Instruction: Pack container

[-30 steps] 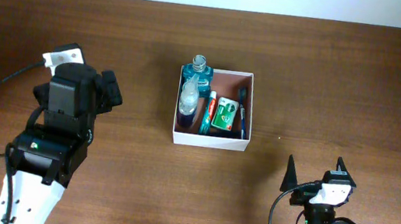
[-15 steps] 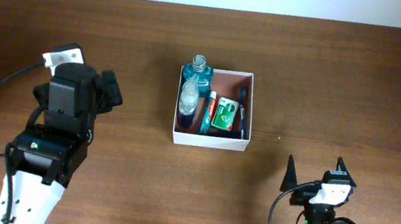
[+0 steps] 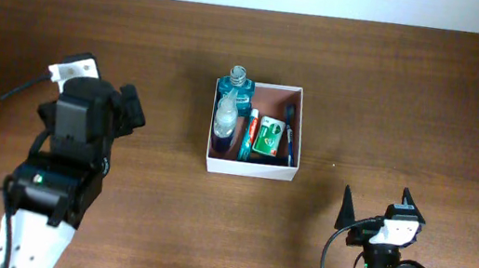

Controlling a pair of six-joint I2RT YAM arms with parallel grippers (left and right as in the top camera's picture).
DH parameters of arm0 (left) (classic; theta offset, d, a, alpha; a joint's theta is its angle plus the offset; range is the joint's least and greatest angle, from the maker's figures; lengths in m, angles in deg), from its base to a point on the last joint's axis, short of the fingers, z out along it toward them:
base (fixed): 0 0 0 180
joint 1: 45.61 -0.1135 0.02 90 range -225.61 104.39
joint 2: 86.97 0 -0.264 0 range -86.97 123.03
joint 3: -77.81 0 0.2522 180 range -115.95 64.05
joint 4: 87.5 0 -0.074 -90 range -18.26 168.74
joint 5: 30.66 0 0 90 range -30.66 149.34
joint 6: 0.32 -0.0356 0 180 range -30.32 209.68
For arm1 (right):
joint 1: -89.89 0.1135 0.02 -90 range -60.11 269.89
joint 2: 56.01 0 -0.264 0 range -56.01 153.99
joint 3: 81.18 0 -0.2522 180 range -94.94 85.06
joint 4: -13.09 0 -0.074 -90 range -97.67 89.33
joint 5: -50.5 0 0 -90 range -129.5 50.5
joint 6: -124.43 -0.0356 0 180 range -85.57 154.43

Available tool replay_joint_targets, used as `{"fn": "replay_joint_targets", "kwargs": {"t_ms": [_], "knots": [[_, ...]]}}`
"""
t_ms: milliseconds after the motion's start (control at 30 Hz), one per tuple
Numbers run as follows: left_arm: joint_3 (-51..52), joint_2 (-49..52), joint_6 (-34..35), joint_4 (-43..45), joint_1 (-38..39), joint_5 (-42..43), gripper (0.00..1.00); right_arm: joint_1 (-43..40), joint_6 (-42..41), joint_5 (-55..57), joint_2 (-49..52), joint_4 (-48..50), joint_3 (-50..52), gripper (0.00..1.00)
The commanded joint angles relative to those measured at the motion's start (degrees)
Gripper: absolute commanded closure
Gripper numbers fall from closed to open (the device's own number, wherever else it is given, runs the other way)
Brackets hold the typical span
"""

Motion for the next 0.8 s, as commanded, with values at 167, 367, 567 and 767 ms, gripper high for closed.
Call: {"fn": "replay_joint_targets", "kwargs": {"t_ms": [167,367,567,767], "knots": [[4.22,-20.85,-0.46,-0.02,-0.31,-0.61,0.01,-0.52,0.00,0.31,-0.37,-0.46,0.26,0.01],[4.50,-32.41,-0.46,-0.31,-0.37,-0.61,0.01,-0.52,0.00,0.31,-0.37,-0.46,0.26,0.01],[5.77,-42.80,-0.44,-9.44,-2.60,0.70,0.00,-0.52,0.00,0.31,-0.37,-0.46,0.26,0.02],[11.50,-51.23,-0.44,-14.10,-4.83,0.94,0.01,-0.52,0.00,0.31,-0.37,-0.46,0.26,0.01]]}}
